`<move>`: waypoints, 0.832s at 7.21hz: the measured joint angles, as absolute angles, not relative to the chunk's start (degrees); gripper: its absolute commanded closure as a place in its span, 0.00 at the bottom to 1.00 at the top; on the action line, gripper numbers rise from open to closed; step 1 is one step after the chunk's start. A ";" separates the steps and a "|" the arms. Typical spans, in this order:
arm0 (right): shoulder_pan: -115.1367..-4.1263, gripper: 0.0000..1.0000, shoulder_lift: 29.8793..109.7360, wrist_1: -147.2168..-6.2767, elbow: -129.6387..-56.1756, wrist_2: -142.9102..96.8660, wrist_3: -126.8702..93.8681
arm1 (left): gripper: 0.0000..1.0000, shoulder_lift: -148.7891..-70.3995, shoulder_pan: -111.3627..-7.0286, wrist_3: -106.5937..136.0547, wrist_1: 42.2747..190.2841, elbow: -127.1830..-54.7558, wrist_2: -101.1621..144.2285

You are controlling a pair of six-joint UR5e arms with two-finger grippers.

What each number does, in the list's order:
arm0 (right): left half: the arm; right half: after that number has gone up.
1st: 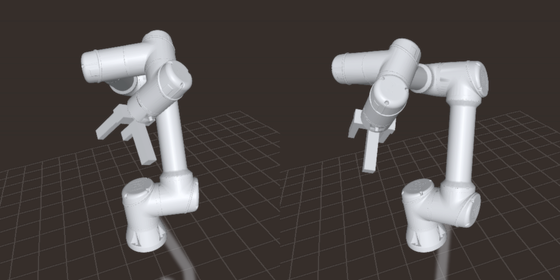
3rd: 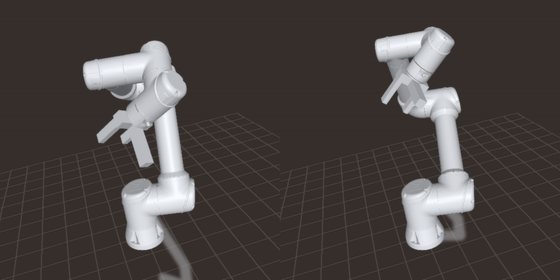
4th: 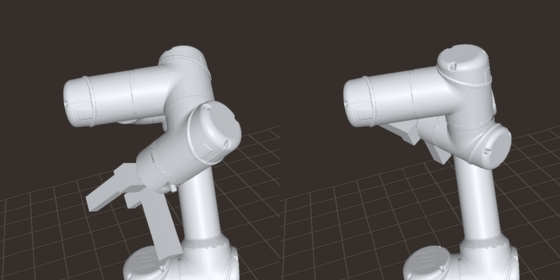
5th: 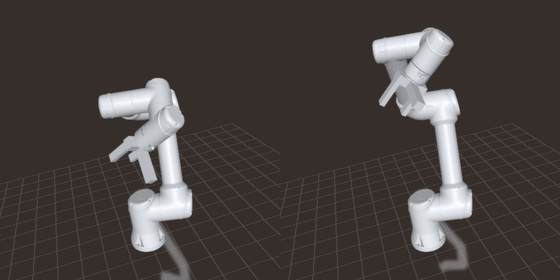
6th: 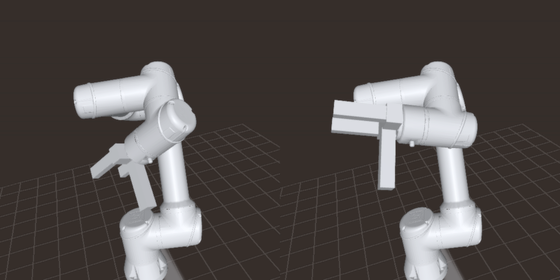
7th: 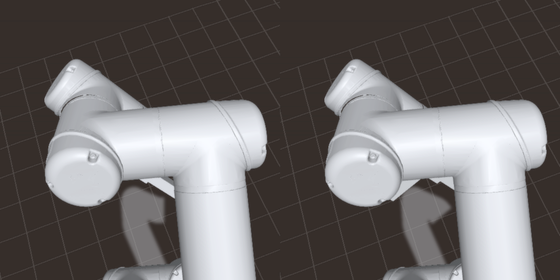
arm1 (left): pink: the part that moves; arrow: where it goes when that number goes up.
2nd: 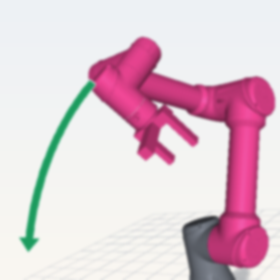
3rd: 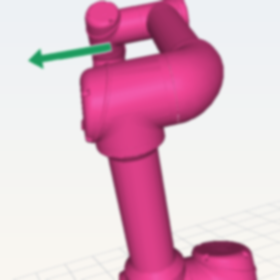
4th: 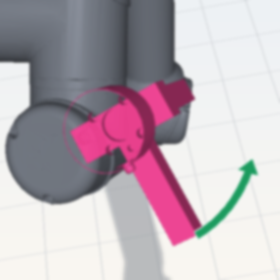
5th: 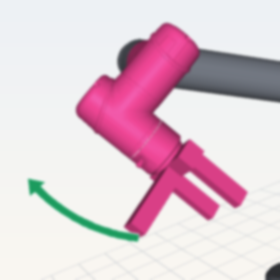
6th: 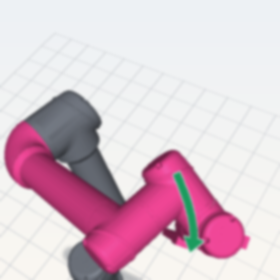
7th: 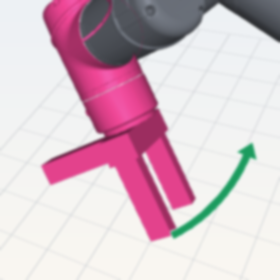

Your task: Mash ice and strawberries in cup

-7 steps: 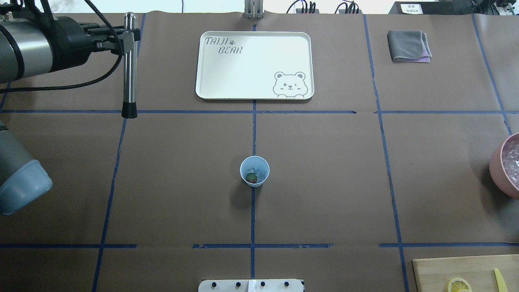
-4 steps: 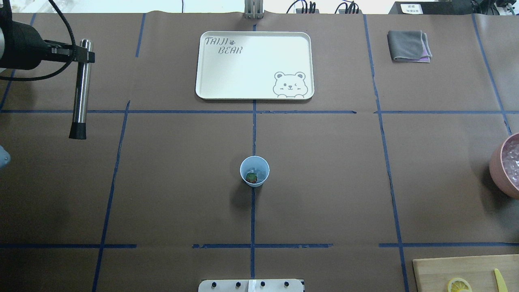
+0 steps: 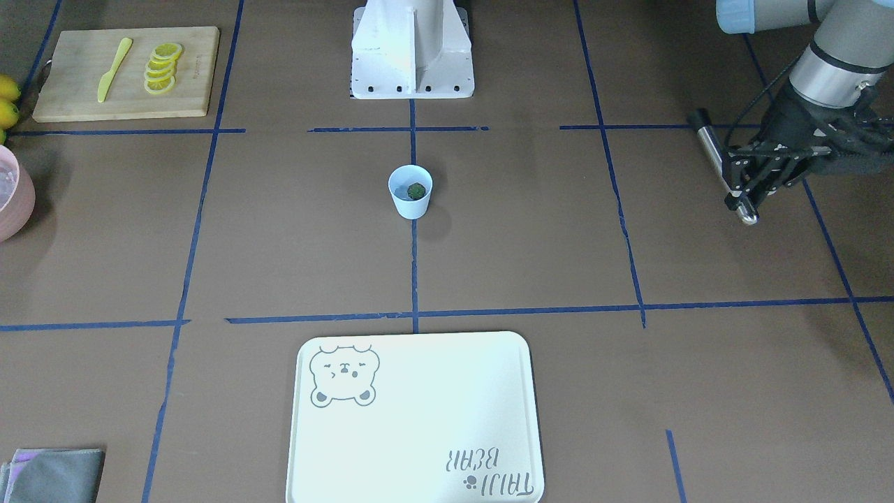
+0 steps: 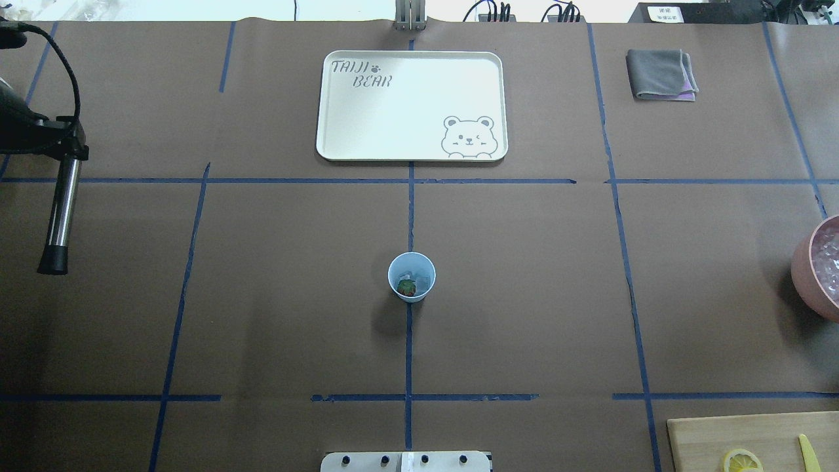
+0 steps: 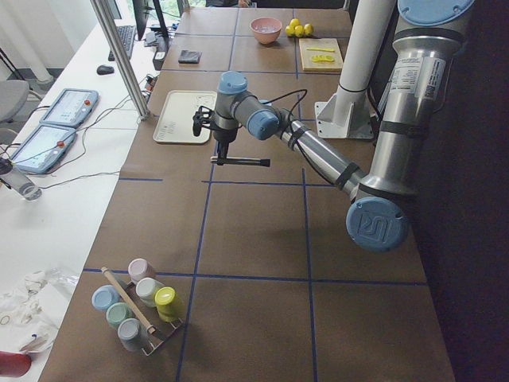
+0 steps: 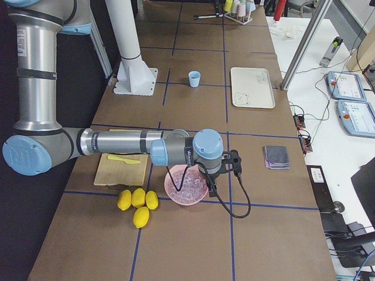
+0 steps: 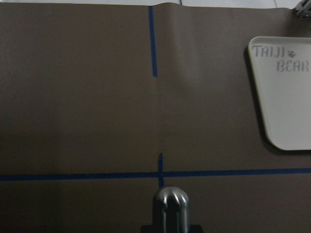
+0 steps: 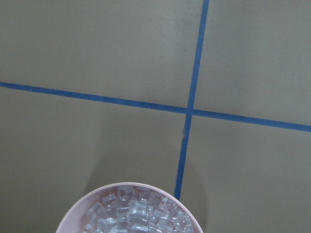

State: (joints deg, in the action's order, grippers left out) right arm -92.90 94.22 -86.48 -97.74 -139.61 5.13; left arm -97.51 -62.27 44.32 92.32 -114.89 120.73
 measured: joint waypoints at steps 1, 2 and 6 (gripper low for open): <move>-92.90 0.01 94.08 -86.49 -97.65 -139.59 5.19 | 1.00 -95.92 -64.30 39.93 92.21 -112.40 122.79; -92.90 0.01 94.06 -86.49 -97.63 -139.58 4.89 | 1.00 -94.83 -66.25 35.65 92.86 -108.96 124.75; -92.90 0.01 93.97 -86.40 -98.04 -139.63 3.08 | 1.00 -93.02 -68.36 29.93 108.68 -93.10 126.60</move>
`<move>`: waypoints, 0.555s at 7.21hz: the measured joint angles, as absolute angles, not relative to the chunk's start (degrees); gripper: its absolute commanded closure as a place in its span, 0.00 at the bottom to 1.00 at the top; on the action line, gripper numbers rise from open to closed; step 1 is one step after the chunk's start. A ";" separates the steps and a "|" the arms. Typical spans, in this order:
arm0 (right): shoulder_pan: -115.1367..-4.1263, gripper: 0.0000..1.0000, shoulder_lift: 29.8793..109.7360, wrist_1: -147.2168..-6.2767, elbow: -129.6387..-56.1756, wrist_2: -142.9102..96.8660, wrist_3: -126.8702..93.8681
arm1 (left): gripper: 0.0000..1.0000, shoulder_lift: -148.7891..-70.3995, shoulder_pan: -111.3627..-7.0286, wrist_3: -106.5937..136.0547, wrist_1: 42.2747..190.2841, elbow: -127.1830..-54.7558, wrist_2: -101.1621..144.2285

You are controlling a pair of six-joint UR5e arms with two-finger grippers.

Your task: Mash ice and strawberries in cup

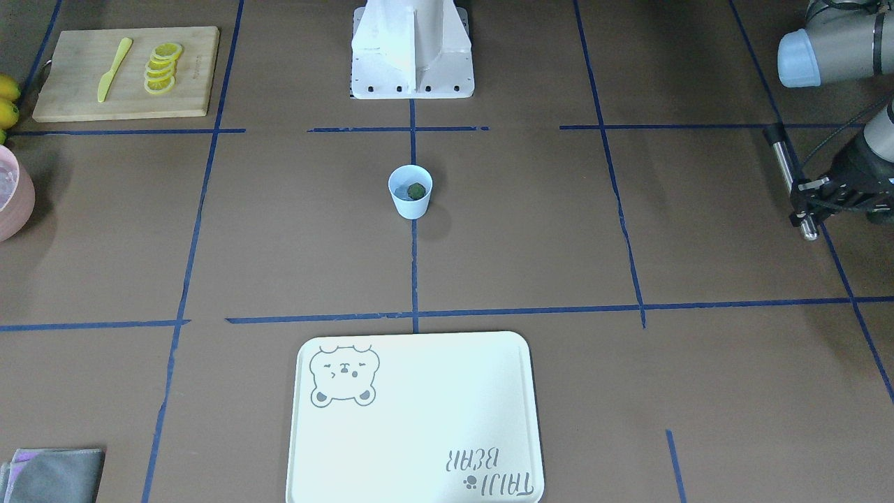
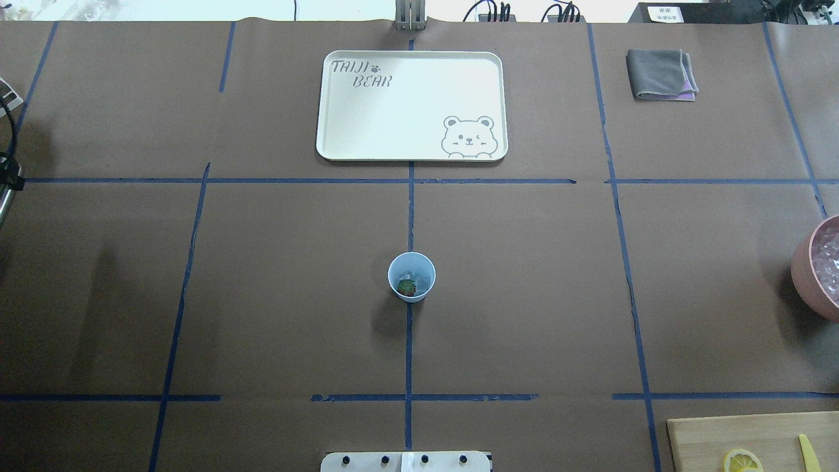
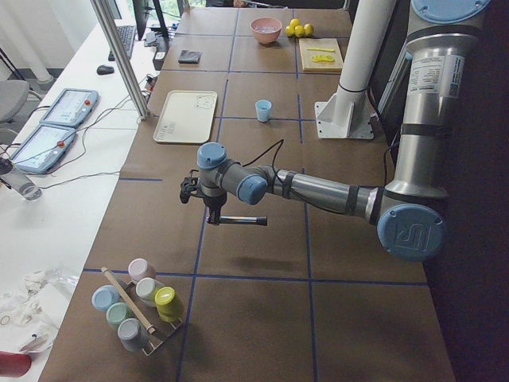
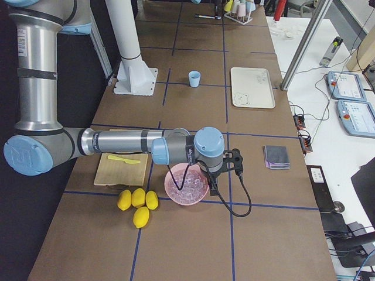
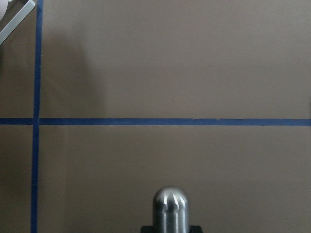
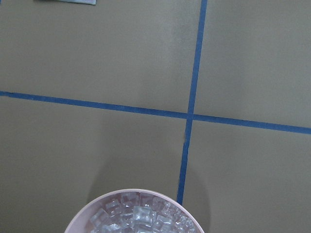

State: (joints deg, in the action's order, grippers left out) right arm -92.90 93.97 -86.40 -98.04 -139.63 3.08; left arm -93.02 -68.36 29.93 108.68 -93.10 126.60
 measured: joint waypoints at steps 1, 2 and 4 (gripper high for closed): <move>-92.90 0.01 93.96 -86.37 -98.05 -139.63 3.07 | 1.00 -92.77 -68.39 29.79 113.24 -89.09 126.56; -92.90 0.01 93.96 -86.36 -98.04 -139.62 3.07 | 1.00 -92.59 -68.39 29.69 116.56 -85.92 126.51; -92.90 0.01 94.01 -86.39 -98.06 -139.60 3.07 | 1.00 -92.48 -68.27 29.58 120.65 -81.62 126.28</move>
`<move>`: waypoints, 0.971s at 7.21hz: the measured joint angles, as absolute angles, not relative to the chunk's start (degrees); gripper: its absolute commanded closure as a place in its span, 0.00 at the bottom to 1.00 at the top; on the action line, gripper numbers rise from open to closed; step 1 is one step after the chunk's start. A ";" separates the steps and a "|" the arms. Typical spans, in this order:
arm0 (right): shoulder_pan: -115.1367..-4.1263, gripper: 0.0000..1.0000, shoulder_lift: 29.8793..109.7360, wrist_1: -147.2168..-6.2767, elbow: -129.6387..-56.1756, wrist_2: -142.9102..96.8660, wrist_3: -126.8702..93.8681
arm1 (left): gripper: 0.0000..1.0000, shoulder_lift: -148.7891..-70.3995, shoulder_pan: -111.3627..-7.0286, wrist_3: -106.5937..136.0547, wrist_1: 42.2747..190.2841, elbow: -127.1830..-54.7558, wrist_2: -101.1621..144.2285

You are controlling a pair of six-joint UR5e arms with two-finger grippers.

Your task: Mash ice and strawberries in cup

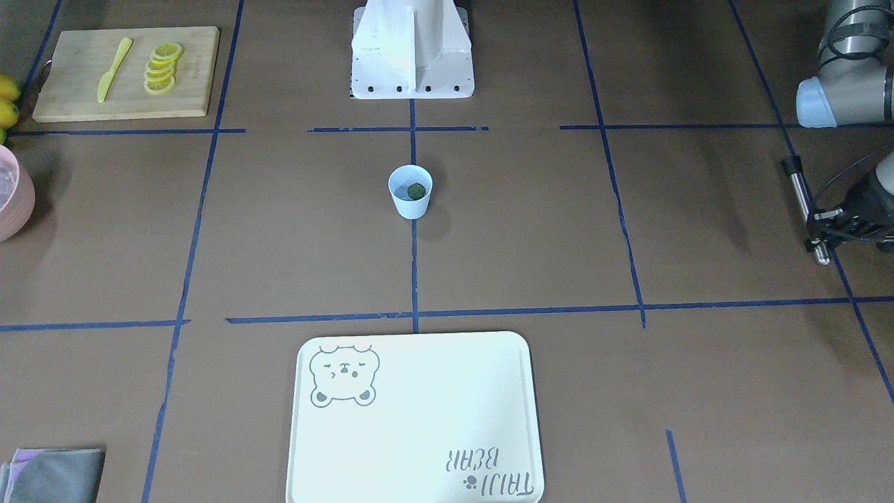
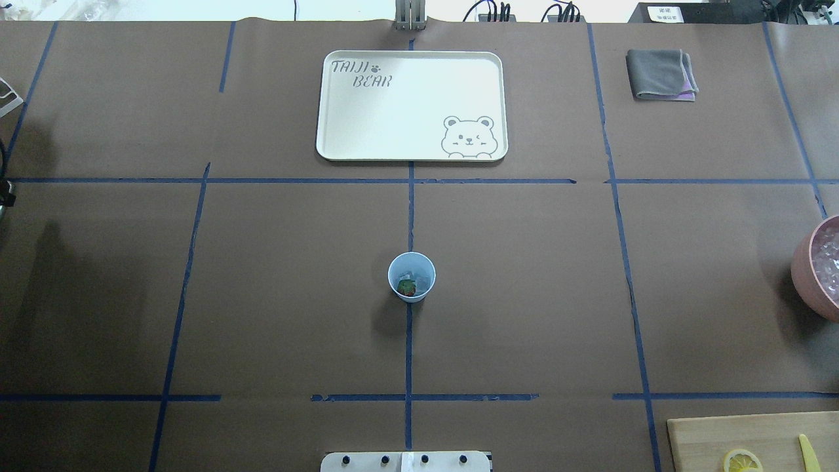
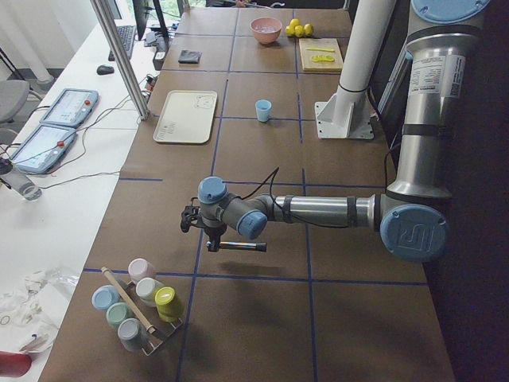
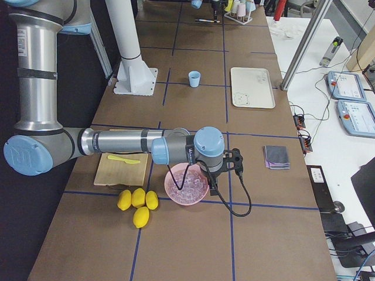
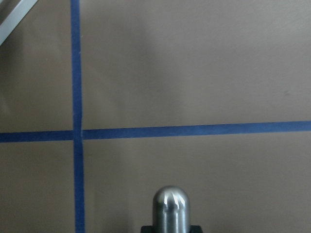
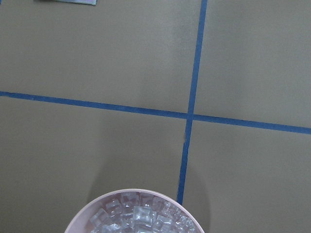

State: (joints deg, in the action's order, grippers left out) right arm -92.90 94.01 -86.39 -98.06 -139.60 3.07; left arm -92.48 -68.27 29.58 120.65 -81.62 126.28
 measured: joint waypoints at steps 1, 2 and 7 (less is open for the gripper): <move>-92.90 0.01 94.03 -86.39 -98.04 -139.58 3.08 | 1.00 -92.46 -68.24 29.49 122.09 -80.07 126.15; -92.90 0.01 94.04 -86.40 -97.99 -139.57 3.08 | 1.00 -92.48 -68.15 29.43 123.96 -78.37 126.03; -92.90 0.01 93.96 -86.35 -97.91 -139.57 3.08 | 0.00 -92.80 -68.04 29.65 127.28 -75.87 125.95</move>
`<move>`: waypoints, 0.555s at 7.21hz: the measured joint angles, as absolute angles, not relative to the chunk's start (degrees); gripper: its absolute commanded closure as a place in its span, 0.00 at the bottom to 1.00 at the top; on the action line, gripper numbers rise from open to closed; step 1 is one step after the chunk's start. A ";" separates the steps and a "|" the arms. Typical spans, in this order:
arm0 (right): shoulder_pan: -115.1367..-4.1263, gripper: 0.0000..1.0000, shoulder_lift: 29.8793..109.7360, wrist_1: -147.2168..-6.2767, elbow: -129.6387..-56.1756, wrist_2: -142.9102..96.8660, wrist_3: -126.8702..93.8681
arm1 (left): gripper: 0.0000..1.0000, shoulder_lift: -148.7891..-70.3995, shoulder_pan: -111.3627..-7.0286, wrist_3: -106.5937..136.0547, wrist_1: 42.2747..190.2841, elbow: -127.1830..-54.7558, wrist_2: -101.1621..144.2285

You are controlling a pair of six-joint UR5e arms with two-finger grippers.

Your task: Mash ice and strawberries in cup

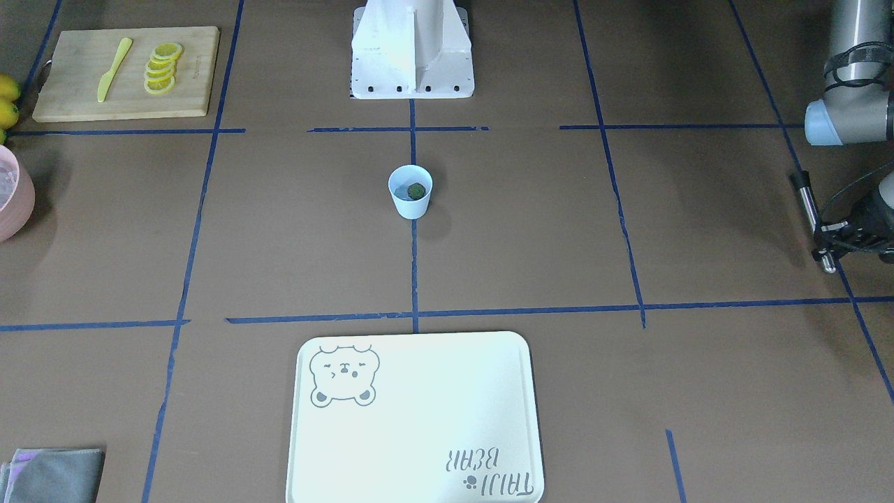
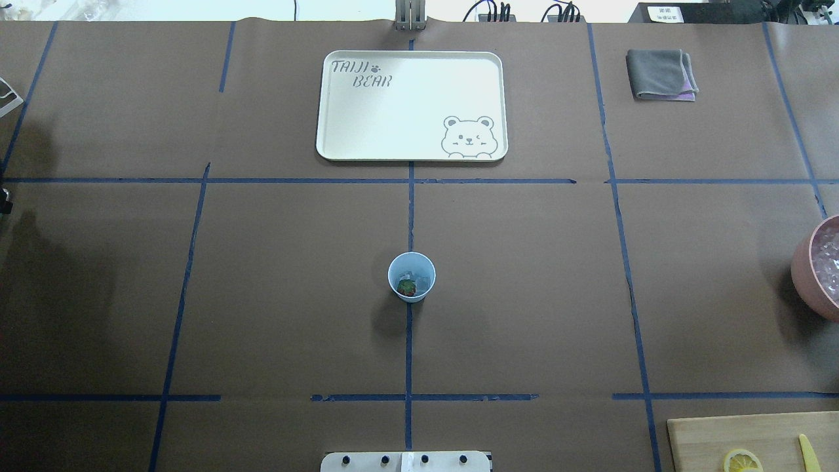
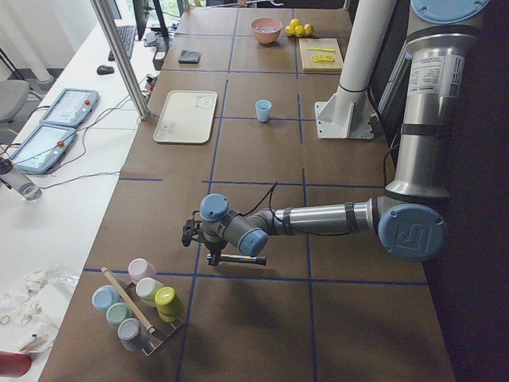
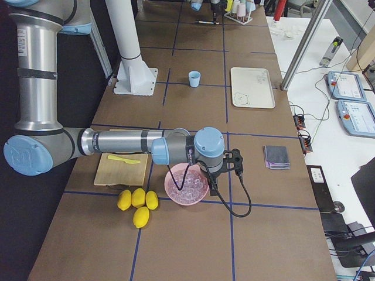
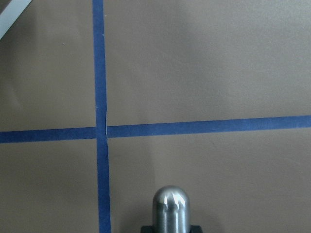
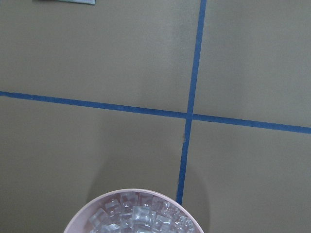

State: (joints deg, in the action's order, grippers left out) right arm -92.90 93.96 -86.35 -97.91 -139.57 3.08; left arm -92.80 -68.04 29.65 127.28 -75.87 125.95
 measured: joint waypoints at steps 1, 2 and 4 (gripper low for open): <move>-92.90 0.01 93.96 -86.35 -97.91 -139.57 3.08 | 0.00 -92.62 -68.07 29.73 127.77 -75.83 125.95; -92.90 0.01 93.96 -86.33 -97.91 -139.57 3.08 | 0.00 -92.40 -68.10 29.77 128.66 -75.80 125.95; -92.90 0.01 93.90 -86.35 -97.91 -139.57 3.08 | 0.00 -92.30 -68.37 29.68 129.20 -76.33 126.07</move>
